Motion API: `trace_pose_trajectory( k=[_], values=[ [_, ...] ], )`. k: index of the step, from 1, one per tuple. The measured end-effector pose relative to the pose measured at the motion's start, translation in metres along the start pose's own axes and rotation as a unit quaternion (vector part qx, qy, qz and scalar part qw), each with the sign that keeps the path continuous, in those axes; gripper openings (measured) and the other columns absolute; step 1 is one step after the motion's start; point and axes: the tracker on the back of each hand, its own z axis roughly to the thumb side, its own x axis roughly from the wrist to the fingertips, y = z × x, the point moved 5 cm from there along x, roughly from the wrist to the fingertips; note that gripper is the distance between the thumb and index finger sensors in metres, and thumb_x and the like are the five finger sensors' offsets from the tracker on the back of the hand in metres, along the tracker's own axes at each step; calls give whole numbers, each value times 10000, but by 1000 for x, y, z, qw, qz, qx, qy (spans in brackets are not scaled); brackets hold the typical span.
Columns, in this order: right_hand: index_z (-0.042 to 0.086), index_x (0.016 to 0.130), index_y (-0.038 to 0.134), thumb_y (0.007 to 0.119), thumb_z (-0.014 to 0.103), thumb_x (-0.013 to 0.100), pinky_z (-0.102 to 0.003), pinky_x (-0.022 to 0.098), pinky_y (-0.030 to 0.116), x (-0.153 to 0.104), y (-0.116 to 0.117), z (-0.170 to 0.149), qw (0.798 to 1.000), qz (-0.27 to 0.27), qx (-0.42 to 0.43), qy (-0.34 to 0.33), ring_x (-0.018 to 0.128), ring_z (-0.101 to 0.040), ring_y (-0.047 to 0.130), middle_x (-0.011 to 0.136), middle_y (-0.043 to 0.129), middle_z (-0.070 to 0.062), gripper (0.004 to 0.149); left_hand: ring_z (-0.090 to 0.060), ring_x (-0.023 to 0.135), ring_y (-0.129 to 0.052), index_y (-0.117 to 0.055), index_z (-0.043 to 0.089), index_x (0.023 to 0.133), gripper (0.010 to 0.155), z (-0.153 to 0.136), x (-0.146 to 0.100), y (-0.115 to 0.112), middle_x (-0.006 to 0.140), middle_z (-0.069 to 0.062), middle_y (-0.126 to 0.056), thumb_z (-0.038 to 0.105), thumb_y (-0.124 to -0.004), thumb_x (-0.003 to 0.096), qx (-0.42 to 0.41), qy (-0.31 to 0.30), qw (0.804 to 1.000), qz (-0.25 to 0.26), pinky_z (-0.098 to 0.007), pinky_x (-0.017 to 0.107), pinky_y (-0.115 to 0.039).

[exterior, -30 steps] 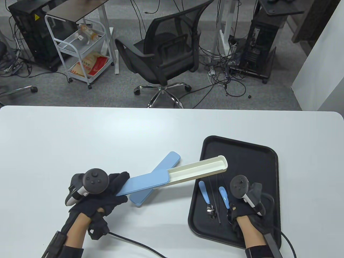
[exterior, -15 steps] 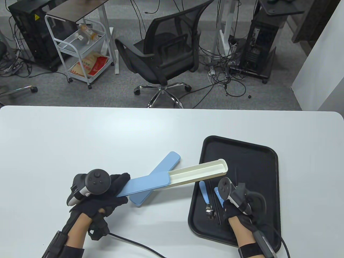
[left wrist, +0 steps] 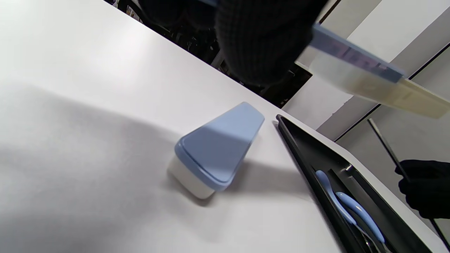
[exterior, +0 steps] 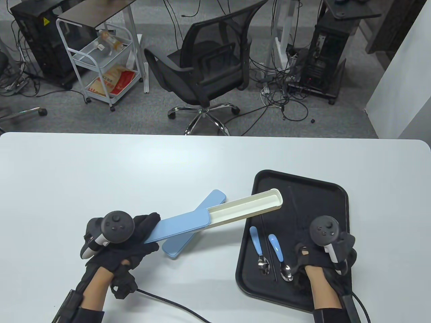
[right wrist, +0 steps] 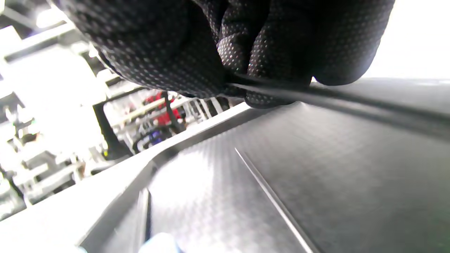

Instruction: Slide to open lunch boxes and place utensils

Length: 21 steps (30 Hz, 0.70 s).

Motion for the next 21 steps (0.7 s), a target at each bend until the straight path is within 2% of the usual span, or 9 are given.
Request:
trace_pose_trajectory(
  k=[5,9,16,21],
  values=[
    [114,1009,709,937,157,483,-597,560,798,-4,-26,-8,996,-44,80,-10,695,-369,975,838,908,-112,575,-331,1080,-504,-392,280,1120,834,1,1,-2,1161,28,-465,360,-932,488,9,3,1000,0,-717,785,-316],
    [174,991,739,907,128,500,-619,568,782,-12,-45,0,984,-89,142,-53,710,-393,955,867,871,-118,521,-329,1080,-502,-394,282,1119,834,3,1,-3,1160,27,-465,358,-933,487,37,6,999,10,-717,786,-312],
    [210,977,745,860,111,518,-628,591,746,-26,-63,16,969,-142,163,-117,752,-407,888,897,820,-107,483,-329,1080,-502,-398,283,1117,835,10,-1,-3,1159,28,-467,354,-938,484,86,7,996,29,-715,787,-308],
    [237,966,754,844,107,525,-626,601,734,-34,-61,32,966,-156,120,-169,783,-410,850,911,795,-81,468,-326,1079,-505,-397,285,1117,835,17,-2,-4,1159,31,-467,357,-937,483,108,0,993,36,-714,787,-310]
  ],
)
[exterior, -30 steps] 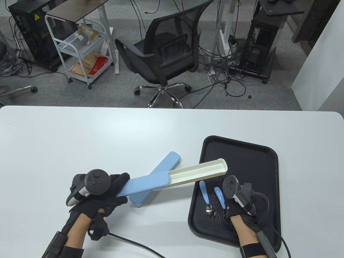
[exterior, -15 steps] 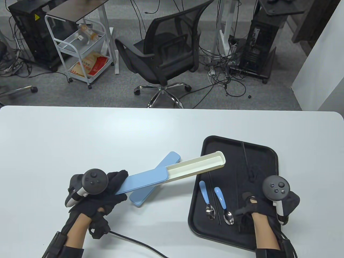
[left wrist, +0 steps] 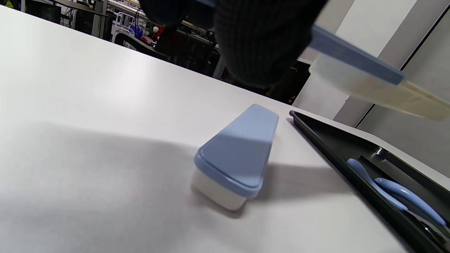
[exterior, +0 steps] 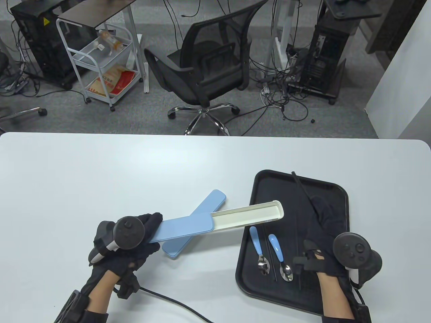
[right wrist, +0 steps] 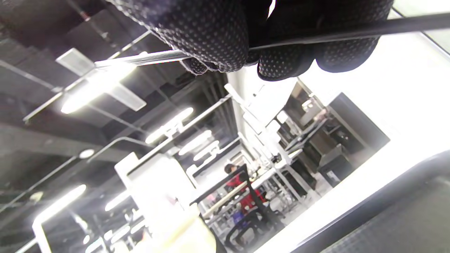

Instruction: Slide to open lunch boxes and place utensils

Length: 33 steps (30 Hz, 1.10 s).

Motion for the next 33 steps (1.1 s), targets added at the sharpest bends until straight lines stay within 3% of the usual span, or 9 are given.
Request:
trace_pose_trajectory(
  k=[10,17,24,33],
  values=[
    [264,949,775,842,105,528,-632,628,696,-12,31,39,984,51,-113,-126,814,-406,822,919,786,-62,455,-324,1080,-503,-397,286,1116,836,9,1,-3,1159,33,-467,358,-937,483,31,-10,999,0,-713,788,-310],
    [268,940,796,858,121,526,-625,637,695,-35,69,71,929,121,-242,-253,825,-382,833,915,810,-22,444,-323,1080,-506,-397,289,1115,835,15,1,-6,1158,35,-468,360,-937,481,50,-17,999,1,-714,787,-315],
    [269,937,807,876,132,520,-628,640,695,-46,87,83,890,148,-311,-297,818,-371,853,911,835,-7,445,-322,1079,-510,-394,289,1115,834,22,0,-8,1158,35,-467,366,-933,483,67,-27,997,0,-723,783,-330],
    [277,933,817,898,143,512,-632,640,693,-60,102,96,872,173,-313,-333,820,-364,862,905,848,-18,449,-319,1079,-518,-393,290,1115,834,33,-1,-10,1158,35,-468,375,-929,482,70,-42,997,1,-729,778,-349]
  ],
)
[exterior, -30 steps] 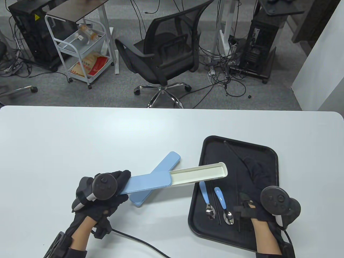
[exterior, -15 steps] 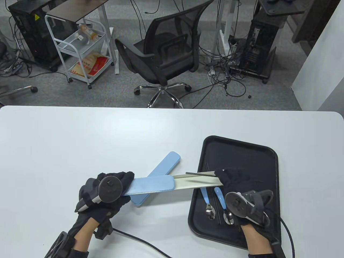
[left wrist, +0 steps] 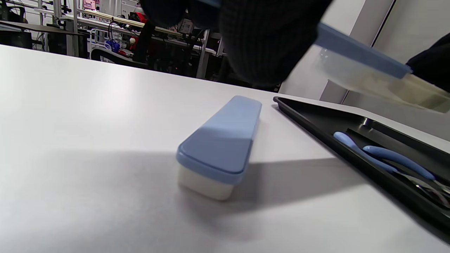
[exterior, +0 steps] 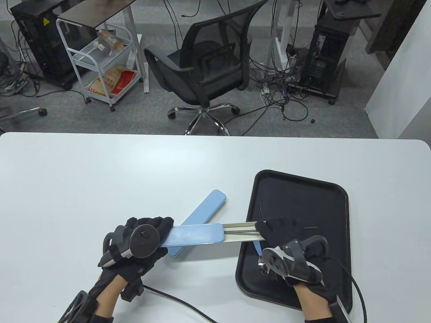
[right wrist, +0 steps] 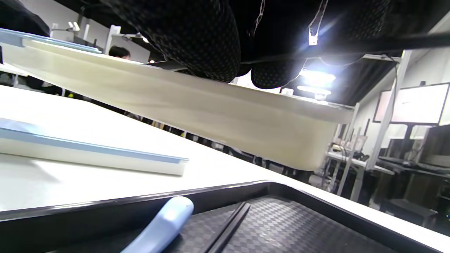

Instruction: Slide to open lunch boxes and place utensils

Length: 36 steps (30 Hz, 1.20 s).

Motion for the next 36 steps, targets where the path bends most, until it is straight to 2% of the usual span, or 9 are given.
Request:
trace_pose_trajectory(
  k=[17,24,28,31,34,36],
  values=[
    [248,920,835,936,176,493,-636,639,697,3,-1,31,999,5,22,-42,825,-353,879,885,899,-32,444,-323,1075,-527,-392,284,1116,834,15,1,-9,1158,30,-471,378,-927,483,9,-11,1000,-14,-739,773,-358],
    [242,932,820,921,207,504,-639,640,695,2,-4,22,998,-5,50,-26,846,-360,872,895,898,-40,442,-325,1074,-528,-390,282,1117,834,15,1,-10,1158,29,-470,382,-923,483,2,-7,1000,-21,-738,772,-363],
    [222,958,792,904,259,515,-641,634,698,-4,-21,-7,993,-64,99,23,839,-377,875,903,895,-64,459,-327,1074,-526,-387,281,1117,833,9,2,-8,1159,25,-466,379,-922,485,-15,8,1000,-15,-739,772,-361],
    [202,976,771,913,281,510,-636,627,710,-14,-34,-42,979,-124,125,104,820,-382,889,900,897,-82,493,-332,1073,-523,-387,277,1117,832,1,2,-5,1159,21,-464,373,-922,488,-22,32,999,-4,-740,771,-355],
    [183,989,752,929,283,500,-632,622,717,-24,-33,-72,962,-140,149,179,800,-382,905,891,903,-92,530,-333,1074,-518,-385,276,1118,835,-4,1,-2,1160,19,-463,370,-924,488,-28,53,998,8,-740,772,-345],
    [175,994,746,940,287,494,-631,616,724,-30,-21,-92,948,-123,177,233,789,-380,916,885,909,-99,548,-333,1073,-519,-386,275,1118,833,-8,0,1,1160,18,-463,371,-923,489,-35,67,997,18,-739,771,-348]
  ],
)
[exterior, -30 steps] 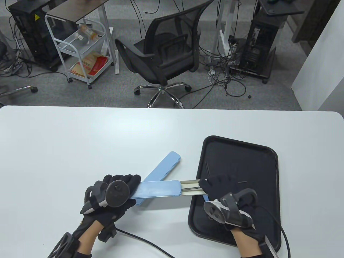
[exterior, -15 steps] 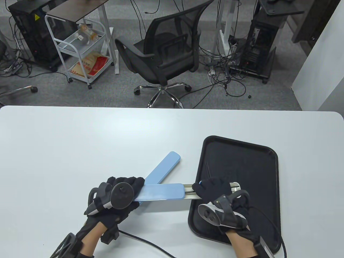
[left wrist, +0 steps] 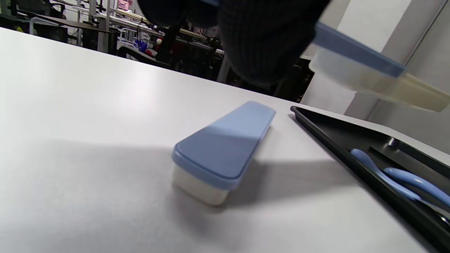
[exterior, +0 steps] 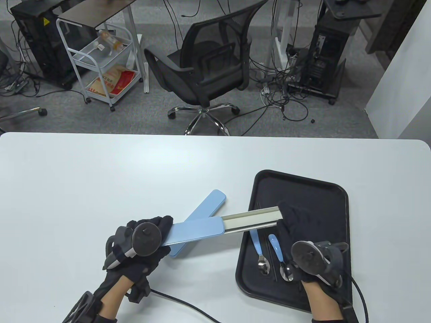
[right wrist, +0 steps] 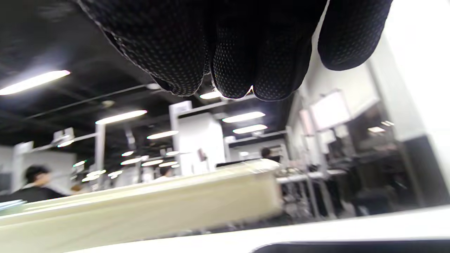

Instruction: Slide to open lunch boxes and place utensils

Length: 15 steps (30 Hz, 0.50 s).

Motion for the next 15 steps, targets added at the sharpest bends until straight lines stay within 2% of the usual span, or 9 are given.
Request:
trace_pose_trajectory(
  k=[2,6,8,15],
  values=[
    [162,999,740,955,294,485,-618,607,739,0,8,-18,999,17,15,45,774,-383,928,880,916,-111,573,-335,1072,-520,-385,273,1119,834,-3,0,3,1160,15,-462,371,-923,490,-7,11,1000,9,-739,771,-348],
    [129,1024,701,970,348,473,-560,556,820,-3,45,-56,984,115,23,138,722,-379,979,880,918,-139,651,-338,1071,-522,-385,272,1119,834,-12,-1,7,1160,14,-464,371,-924,490,-20,41,999,25,-739,771,-347],
    [110,1030,690,982,338,467,-561,534,841,-7,63,-68,974,144,40,172,718,-411,981,890,909,-169,674,-340,1069,-524,-386,270,1120,834,-16,-1,7,1159,10,-465,369,-924,490,-27,48,998,27,-739,770,-348],
    [67,1049,646,1018,306,439,-524,523,873,-12,98,-85,951,215,-53,214,746,-439,961,921,877,-207,753,-341,1066,-529,-389,268,1119,833,-21,2,4,1159,7,-466,369,-925,490,-34,48,998,17,-739,770,-349]
  ],
)
